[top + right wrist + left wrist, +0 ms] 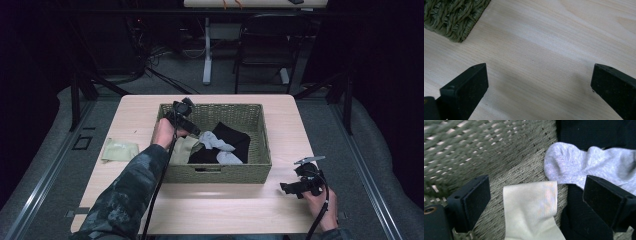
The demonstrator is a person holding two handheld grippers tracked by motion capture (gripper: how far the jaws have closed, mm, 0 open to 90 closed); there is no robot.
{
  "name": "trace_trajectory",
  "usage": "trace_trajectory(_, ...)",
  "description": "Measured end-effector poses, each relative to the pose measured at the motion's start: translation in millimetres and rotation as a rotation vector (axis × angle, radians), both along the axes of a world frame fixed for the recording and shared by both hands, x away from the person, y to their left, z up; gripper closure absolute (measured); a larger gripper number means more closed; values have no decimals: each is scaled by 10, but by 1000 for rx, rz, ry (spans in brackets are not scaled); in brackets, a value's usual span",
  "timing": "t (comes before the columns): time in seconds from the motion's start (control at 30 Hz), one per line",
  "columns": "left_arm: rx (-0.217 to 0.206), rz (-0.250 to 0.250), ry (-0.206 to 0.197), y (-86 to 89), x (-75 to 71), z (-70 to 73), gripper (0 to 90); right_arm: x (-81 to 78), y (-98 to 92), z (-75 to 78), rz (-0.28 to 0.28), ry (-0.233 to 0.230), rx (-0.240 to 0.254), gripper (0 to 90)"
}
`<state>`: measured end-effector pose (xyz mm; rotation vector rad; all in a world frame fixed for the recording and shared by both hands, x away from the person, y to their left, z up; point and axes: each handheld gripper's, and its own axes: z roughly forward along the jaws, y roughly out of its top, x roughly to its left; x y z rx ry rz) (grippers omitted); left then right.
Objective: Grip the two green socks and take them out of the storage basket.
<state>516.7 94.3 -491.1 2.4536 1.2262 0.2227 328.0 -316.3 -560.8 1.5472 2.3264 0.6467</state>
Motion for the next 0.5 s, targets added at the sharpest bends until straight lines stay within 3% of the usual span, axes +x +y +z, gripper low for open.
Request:
trace_trajectory(0.07, 8, -5, 15, -20, 16, -50, 104, -3, 8, -5, -8, -6, 23, 4)
trace_trajectory(0.33, 38, -33, 69, -88, 63, -204, 165, -3, 0, -7, -7, -4, 21, 4)
trace_trajectory(0.5, 59, -46, 82, -136, 63, -265, 219, -2, 1, -4, -6, -6, 25, 4)
